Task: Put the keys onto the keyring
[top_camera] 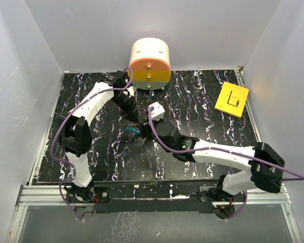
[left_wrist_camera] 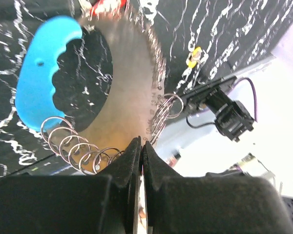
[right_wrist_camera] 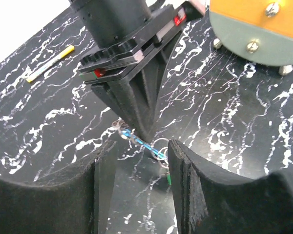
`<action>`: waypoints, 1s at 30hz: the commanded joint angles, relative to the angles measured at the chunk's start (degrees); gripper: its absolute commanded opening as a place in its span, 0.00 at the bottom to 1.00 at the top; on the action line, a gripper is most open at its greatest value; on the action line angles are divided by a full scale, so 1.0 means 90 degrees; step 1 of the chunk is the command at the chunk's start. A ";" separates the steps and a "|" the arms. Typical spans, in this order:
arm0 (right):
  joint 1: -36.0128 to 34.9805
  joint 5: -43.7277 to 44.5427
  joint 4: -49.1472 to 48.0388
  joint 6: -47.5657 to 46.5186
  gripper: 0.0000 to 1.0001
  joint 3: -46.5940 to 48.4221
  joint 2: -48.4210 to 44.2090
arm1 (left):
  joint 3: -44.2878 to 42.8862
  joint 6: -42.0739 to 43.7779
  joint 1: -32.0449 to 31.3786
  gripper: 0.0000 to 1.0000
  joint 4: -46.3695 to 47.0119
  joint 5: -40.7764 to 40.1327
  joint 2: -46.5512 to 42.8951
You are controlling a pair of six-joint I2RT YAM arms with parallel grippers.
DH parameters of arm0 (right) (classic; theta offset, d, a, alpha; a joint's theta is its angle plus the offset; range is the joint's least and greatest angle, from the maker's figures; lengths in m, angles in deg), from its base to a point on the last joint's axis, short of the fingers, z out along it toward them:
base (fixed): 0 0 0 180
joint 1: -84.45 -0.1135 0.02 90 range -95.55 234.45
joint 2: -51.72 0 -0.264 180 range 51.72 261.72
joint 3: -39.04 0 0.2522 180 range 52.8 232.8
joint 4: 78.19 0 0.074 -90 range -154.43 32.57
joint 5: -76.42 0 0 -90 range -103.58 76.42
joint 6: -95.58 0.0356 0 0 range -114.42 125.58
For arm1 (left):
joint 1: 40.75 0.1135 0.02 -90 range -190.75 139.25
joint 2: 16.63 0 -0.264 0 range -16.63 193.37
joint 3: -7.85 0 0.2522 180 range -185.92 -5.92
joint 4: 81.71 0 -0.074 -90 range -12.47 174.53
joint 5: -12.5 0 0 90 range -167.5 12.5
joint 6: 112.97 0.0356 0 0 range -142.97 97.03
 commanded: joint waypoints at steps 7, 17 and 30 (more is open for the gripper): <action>0.0054 -0.0091 -0.2349 -0.1530 0.52 -0.1562 -0.0843 | 0.0459 -0.0287 0.0041 0.00 0.0091 0.1168 -0.0599; 0.2241 0.0339 0.2154 0.1478 0.50 -0.1014 -0.1937 | 0.0228 -0.0562 0.0578 0.00 0.0013 0.0413 -0.0808; 0.2647 -0.1177 0.5891 0.3343 0.46 -0.0371 -0.1132 | -0.0362 -0.0390 0.0792 0.00 -0.0363 0.0418 -0.0465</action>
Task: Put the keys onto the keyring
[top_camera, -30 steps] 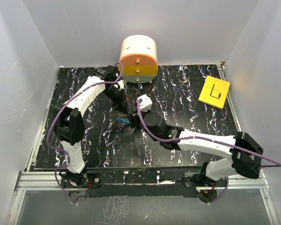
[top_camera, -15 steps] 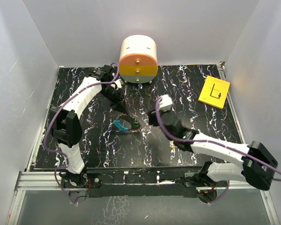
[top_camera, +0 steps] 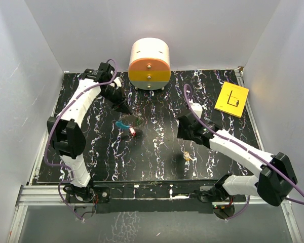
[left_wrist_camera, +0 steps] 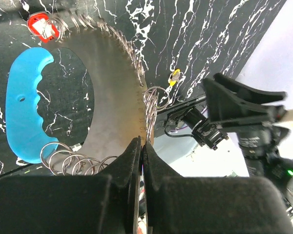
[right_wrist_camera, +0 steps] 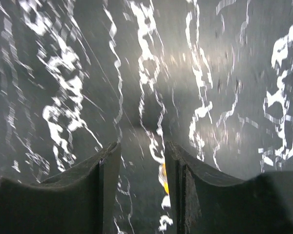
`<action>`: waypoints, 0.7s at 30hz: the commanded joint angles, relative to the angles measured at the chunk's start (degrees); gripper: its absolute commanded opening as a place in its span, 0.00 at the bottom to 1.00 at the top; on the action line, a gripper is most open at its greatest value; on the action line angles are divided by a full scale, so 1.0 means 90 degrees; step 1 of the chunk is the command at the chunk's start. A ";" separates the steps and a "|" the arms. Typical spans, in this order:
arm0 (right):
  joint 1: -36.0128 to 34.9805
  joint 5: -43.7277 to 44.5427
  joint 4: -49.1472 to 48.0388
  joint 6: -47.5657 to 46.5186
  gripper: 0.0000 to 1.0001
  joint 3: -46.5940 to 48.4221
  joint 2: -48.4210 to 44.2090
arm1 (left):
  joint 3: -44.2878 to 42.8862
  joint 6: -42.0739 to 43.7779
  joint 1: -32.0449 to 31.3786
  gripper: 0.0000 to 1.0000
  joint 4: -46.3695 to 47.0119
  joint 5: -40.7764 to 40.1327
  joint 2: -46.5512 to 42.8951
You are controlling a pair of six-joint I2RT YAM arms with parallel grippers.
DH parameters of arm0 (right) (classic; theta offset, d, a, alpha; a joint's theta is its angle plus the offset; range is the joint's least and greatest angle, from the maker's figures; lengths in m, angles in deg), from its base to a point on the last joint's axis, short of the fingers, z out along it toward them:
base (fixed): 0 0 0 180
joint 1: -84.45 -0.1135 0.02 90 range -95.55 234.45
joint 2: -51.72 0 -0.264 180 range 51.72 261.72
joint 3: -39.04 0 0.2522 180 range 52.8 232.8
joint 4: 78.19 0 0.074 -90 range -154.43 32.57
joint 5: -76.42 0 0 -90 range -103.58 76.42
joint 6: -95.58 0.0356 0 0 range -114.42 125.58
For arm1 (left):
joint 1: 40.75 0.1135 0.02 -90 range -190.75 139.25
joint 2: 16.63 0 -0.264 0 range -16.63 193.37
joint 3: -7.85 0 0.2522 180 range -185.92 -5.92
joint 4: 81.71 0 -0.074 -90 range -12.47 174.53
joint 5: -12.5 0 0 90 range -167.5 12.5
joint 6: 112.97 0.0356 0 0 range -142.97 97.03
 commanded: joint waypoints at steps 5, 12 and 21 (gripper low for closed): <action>0.0012 -0.0537 0.0886 0.1217 0.40 -0.0526 -0.0288 | -0.0278 0.0062 0.0005 0.00 -0.0346 0.0339 0.0115; 0.0073 -0.0861 0.0686 0.1831 0.36 -0.1021 -0.0132 | -0.0440 -0.0012 0.0001 0.00 -0.0262 0.0492 0.0216; 0.0239 -0.0935 0.0222 0.2273 0.35 -0.1483 -0.0171 | -0.0486 -0.0130 0.0007 0.00 -0.0176 0.0480 0.0261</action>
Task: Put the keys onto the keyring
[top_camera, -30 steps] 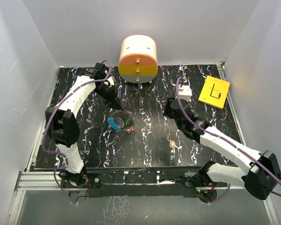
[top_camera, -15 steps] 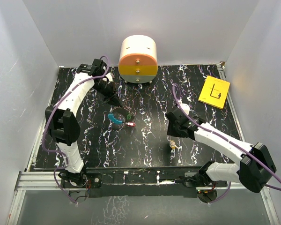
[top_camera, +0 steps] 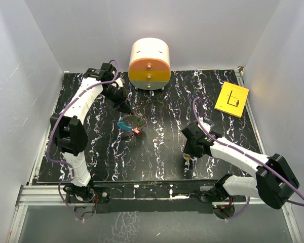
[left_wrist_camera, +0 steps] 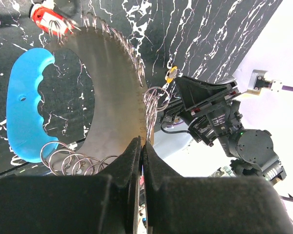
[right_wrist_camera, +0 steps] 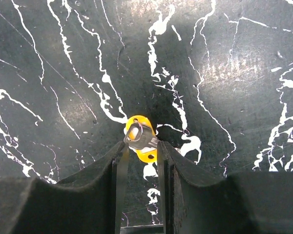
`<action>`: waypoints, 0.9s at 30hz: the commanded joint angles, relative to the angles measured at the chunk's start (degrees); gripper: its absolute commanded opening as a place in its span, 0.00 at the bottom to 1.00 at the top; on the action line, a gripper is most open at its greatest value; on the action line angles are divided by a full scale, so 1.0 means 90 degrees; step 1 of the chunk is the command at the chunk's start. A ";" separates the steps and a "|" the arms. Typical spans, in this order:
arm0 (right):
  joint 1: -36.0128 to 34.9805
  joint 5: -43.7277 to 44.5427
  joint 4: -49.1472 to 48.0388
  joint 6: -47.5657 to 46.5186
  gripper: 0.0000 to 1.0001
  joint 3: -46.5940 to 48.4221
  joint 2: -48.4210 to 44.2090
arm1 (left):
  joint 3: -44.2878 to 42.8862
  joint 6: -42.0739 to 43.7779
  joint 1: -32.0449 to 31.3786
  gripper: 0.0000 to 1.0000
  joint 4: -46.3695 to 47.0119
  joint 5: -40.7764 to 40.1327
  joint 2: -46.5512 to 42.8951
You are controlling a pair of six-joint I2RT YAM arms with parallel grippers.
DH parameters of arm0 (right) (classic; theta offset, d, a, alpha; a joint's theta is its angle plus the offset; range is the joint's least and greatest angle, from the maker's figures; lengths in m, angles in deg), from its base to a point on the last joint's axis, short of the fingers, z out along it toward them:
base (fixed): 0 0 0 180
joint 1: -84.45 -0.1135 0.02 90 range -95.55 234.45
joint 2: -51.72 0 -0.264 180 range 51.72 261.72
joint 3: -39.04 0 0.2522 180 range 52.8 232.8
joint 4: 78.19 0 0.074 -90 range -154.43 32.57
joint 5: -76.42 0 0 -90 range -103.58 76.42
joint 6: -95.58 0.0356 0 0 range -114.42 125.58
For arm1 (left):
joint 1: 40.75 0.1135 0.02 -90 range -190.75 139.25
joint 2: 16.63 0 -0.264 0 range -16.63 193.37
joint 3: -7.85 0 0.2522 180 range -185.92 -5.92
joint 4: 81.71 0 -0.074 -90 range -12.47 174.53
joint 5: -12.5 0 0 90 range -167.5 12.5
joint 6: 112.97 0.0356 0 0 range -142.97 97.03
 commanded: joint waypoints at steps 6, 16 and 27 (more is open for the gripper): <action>0.0219 -0.0095 -0.0582 0.0380 0.31 -0.0151 -0.0064 | -0.0140 -0.0193 0.0001 0.00 -0.0024 0.0314 -0.0066; 0.0282 -0.0316 -0.0819 0.0360 0.28 -0.0326 0.0154 | -0.0027 -0.0242 0.0002 0.00 0.0038 0.0386 -0.0091; 0.0281 -0.0381 -0.1028 0.0360 0.24 -0.0407 0.0289 | 0.0032 -0.0295 0.0006 0.00 0.0078 0.0436 -0.0123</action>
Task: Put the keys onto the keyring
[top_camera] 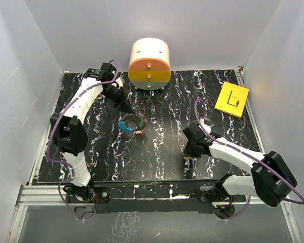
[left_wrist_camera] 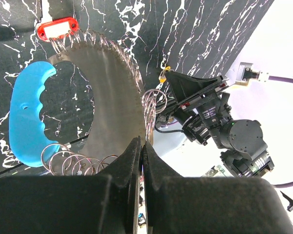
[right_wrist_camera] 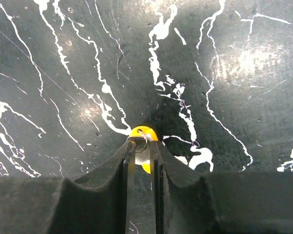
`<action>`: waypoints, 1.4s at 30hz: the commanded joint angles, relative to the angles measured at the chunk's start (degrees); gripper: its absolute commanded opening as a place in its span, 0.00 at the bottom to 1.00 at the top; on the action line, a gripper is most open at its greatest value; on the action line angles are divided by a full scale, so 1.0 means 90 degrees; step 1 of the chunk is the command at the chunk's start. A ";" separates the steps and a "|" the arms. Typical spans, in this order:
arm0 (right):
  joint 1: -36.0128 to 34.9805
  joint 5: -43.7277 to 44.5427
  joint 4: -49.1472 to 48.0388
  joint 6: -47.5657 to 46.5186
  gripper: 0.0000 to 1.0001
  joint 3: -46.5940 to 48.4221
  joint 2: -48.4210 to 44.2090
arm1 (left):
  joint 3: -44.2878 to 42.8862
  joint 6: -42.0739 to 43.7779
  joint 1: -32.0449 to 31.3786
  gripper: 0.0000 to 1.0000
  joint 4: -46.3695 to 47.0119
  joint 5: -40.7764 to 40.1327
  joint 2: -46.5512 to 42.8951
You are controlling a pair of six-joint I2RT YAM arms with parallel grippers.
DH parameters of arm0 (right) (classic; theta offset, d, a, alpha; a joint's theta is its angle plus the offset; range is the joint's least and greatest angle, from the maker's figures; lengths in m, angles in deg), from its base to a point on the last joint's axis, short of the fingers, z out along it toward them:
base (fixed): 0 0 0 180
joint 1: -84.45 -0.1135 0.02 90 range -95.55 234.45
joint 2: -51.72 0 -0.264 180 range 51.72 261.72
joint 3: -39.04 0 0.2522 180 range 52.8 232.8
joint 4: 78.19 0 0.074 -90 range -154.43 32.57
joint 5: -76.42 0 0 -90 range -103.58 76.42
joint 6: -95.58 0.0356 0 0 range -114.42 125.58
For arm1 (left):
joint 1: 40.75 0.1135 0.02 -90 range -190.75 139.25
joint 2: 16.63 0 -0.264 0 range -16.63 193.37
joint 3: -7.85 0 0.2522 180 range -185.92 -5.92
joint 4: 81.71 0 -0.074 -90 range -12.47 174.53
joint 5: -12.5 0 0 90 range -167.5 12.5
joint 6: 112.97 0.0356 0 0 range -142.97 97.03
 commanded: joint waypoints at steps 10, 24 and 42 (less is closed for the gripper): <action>0.0015 0.0064 -0.0150 -0.0029 0.08 0.0172 -0.0166 | 0.0044 -0.0245 0.0002 0.00 0.0040 0.0295 -0.0125; -0.0389 -0.1272 -0.0966 -0.1157 0.08 0.1285 -0.0823 | 0.0152 -0.1086 -0.0149 0.00 0.0591 0.0296 -0.0125; -0.1302 -0.1396 -0.4591 -0.2725 0.08 0.2004 0.0764 | 0.1193 -0.2195 -0.0296 0.00 0.1026 0.0048 -0.0556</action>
